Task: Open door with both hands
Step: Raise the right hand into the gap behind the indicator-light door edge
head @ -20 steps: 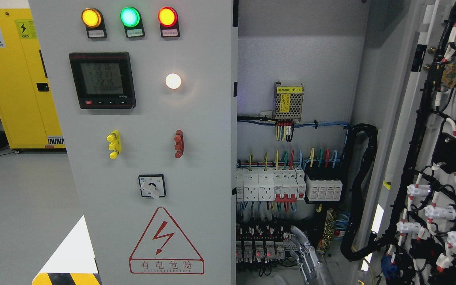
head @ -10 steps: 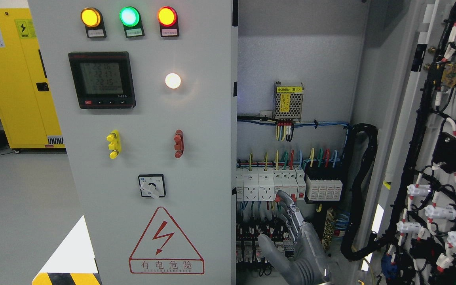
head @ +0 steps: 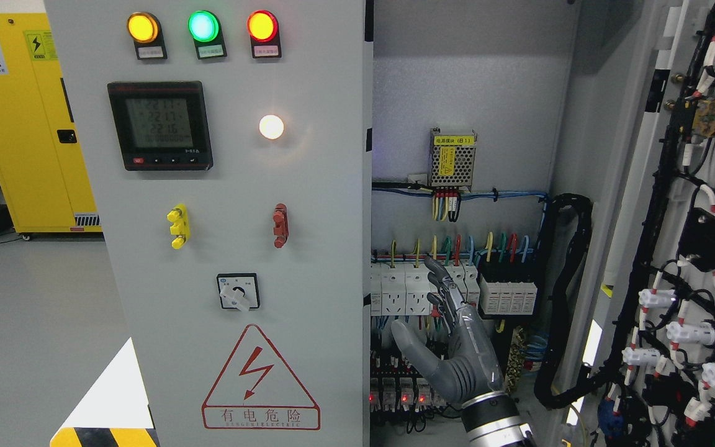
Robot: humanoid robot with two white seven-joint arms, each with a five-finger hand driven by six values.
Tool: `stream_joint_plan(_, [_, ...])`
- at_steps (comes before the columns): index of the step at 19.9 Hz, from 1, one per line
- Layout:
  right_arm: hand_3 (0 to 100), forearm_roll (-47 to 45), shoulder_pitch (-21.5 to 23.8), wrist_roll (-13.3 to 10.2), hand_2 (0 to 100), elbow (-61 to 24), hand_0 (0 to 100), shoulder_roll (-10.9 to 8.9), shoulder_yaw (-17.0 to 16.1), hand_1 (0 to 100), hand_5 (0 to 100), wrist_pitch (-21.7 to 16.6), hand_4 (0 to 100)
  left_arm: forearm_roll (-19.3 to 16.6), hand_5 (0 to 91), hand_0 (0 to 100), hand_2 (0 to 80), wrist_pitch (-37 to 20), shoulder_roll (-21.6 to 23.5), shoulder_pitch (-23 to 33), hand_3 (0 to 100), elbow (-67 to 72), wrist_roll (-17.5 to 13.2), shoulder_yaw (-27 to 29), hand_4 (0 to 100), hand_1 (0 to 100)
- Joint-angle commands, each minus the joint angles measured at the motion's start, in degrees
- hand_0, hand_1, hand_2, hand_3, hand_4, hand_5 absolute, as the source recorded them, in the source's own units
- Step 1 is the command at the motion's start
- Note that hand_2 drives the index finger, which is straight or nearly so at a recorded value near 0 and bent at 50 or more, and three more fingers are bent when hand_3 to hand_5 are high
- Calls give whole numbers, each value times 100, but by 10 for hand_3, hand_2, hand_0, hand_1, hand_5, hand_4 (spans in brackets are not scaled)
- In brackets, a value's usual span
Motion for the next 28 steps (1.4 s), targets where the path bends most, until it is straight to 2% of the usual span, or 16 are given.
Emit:
stream_joint_plan(1, [0, -190, -428, 31, 40, 599, 0, 125, -11, 500, 0, 8, 0, 2, 0, 120, 0, 11, 61, 43, 0, 36, -4, 1, 0, 556])
stream_joint_plan(7, [0, -874, -639, 49, 40, 599, 0, 125, 41, 500, 0, 473, 0, 2, 0, 120, 0, 11, 44, 43, 0, 28, 5, 1, 0, 556])
stream_joint_plan(9, [0, -893, -674, 66, 40, 608, 0, 125, 24, 500, 0, 500, 0, 2, 0, 120, 0, 11, 53, 43, 0, 28, 5, 1, 0, 556])
stream_joint_plan(10, [0, -901, -736, 110, 40, 625, 0, 125, 15, 500, 0, 509, 0, 2, 0, 120, 0, 11, 53, 43, 0, 28, 5, 1, 0, 556])
stream_joint_plan(12, [0, -901, -859, 381, 40, 801, 0, 125, -20, 500, 0, 509, 0, 2, 0, 120, 0, 11, 61, 43, 0, 28, 5, 1, 0, 556])
stream_joint_plan(13, [0, -902, -903, 443, 40, 854, 0, 125, -38, 500, 0, 500, 0, 2, 0, 120, 0, 2, 61, 43, 0, 28, 5, 9, 0, 556])
stream_joint_plan(18, [0, -910, -947, 479, 40, 959, 0, 134, -143, 500, 0, 500, 0, 2, 0, 120, 0, 2, 53, 43, 0, 28, 5, 1, 0, 556])
stream_joint_plan(22, [0, -1025, -1140, 689, 40, 1100, 0, 134, -327, 500, 0, 500, 0, 2, 0, 120, 0, 2, 53, 43, 0, 28, 5, 1, 0, 556])
stream_joint_plan(25, [0, -1025, -1158, 883, 40, 1109, 0, 125, -337, 500, 0, 509, 0, 2, 0, 120, 0, 2, 53, 43, 0, 28, -4, 1, 0, 556])
stream_joint_plan(28, [0, -1033, -1228, 919, 40, 1153, 0, 134, -345, 500, 0, 552, 0, 2, 0, 120, 0, 11, 44, 43, 0, 28, 5, 1, 0, 556])
